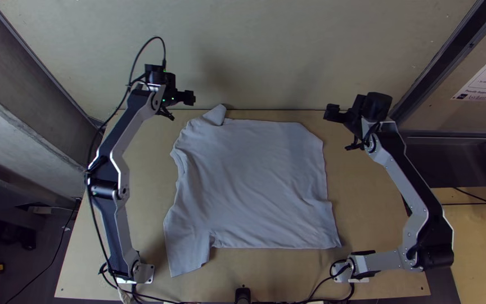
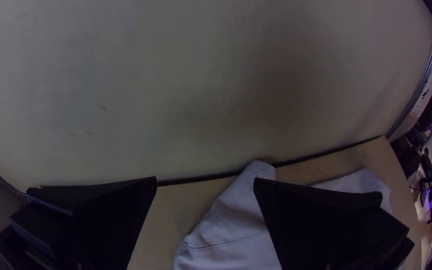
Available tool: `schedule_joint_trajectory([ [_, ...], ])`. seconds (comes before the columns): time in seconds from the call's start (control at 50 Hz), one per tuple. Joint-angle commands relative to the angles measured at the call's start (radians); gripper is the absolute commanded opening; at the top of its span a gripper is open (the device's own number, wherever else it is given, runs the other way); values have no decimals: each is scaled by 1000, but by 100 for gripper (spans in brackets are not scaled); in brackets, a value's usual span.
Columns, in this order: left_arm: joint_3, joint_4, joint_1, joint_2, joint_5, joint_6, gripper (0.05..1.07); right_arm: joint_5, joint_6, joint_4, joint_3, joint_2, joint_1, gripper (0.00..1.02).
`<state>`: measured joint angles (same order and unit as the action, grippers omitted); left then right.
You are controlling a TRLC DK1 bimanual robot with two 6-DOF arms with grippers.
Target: Fold the t-shirt
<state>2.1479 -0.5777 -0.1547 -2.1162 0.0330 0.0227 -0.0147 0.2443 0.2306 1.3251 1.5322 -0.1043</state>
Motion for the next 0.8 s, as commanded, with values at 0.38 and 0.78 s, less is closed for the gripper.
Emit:
schedule_joint_trajectory([
  [0.38,125,-22,-23,-217,77,-75,70,-16,92,24,42,125,12,99],
  [0.78,165,9,-57,-321,93,-93,69,-18,98,27,25,172,15,99],
])
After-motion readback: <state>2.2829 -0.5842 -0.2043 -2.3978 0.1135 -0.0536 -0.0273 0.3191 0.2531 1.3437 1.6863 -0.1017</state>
